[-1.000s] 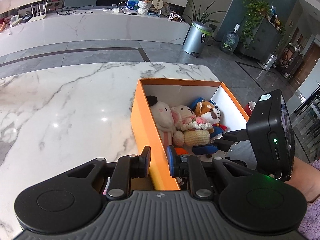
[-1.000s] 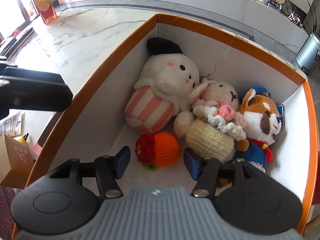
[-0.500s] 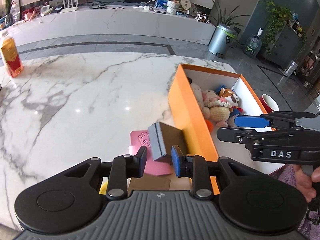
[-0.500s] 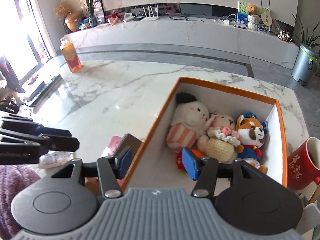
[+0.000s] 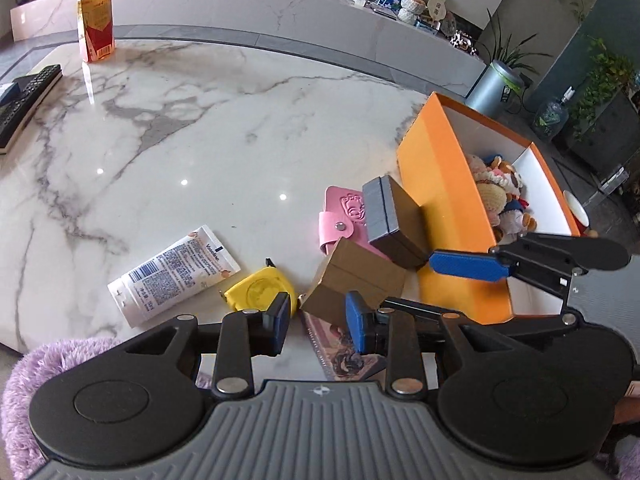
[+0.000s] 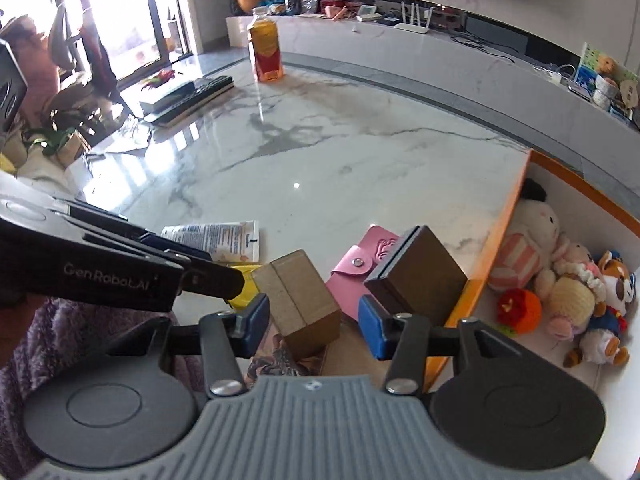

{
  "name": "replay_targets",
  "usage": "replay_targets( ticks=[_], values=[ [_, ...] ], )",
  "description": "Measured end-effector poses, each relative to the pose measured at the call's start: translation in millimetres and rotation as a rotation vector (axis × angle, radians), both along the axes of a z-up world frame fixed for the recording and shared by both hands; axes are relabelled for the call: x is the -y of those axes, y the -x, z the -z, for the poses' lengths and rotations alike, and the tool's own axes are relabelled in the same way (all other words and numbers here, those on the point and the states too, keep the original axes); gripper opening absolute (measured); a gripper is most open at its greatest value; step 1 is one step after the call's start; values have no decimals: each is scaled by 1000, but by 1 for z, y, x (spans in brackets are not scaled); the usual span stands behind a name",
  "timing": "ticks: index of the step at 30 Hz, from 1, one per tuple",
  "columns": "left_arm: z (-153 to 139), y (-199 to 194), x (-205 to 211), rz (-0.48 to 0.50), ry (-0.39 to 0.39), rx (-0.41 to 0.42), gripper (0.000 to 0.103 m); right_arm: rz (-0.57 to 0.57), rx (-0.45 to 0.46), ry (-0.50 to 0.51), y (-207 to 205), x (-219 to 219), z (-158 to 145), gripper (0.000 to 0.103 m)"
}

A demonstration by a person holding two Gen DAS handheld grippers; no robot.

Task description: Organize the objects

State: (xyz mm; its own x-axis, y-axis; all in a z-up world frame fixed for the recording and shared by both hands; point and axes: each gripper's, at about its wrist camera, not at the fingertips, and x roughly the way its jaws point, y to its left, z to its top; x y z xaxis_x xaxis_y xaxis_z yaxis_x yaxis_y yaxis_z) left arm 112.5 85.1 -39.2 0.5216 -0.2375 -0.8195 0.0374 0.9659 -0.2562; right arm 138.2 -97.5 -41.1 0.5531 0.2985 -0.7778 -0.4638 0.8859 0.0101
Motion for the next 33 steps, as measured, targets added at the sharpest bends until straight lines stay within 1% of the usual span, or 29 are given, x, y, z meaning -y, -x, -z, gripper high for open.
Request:
replay_targets(
  ticks=[2,4,8,9,10,11,14,18,19,24,26,28,30,33],
  values=[
    [3,0,-1,16,-13,-1,35,-35,6,49,-6,-8,5,58],
    [6,-2,-4,22,-3,-13,35,-71,-4,77,-12,-13,11,60],
    [12,-7,-8,25,14,-31,35,-103,-35,107,-24,-21,20,60],
    [13,-8,-9,28,16,-35,35,-104,-44,105,-25,-20,21,59],
    [14,-9,-9,29,18,-40,35,-104,-59,98,-27,-21,23,57],
    [16,-10,-10,28,18,-46,36,-104,-73,85,-29,-21,24,52],
    [20,-13,-13,16,33,-63,41,-88,-85,70,-29,-17,23,51],
    [22,-15,-15,-6,42,-73,48,-21,-88,52,-27,-7,19,50],
    [22,-16,-15,-15,49,-77,51,-6,-86,48,-25,-4,17,50],
    [29,-21,-9,-48,44,-126,57,74,-42,28,-18,12,1,50],
    [33,-23,-3,-62,45,-148,60,103,-20,5,-16,20,-7,50],
    [39,-23,7,-72,39,-168,70,125,5,-16,-15,26,-15,50],
    [43,-25,19,-74,30,-181,73,137,23,-23,-15,29,-20,50],
    [49,-29,38,-72,0,-204,74,147,48,1,-14,32,-21,50]
  ],
)
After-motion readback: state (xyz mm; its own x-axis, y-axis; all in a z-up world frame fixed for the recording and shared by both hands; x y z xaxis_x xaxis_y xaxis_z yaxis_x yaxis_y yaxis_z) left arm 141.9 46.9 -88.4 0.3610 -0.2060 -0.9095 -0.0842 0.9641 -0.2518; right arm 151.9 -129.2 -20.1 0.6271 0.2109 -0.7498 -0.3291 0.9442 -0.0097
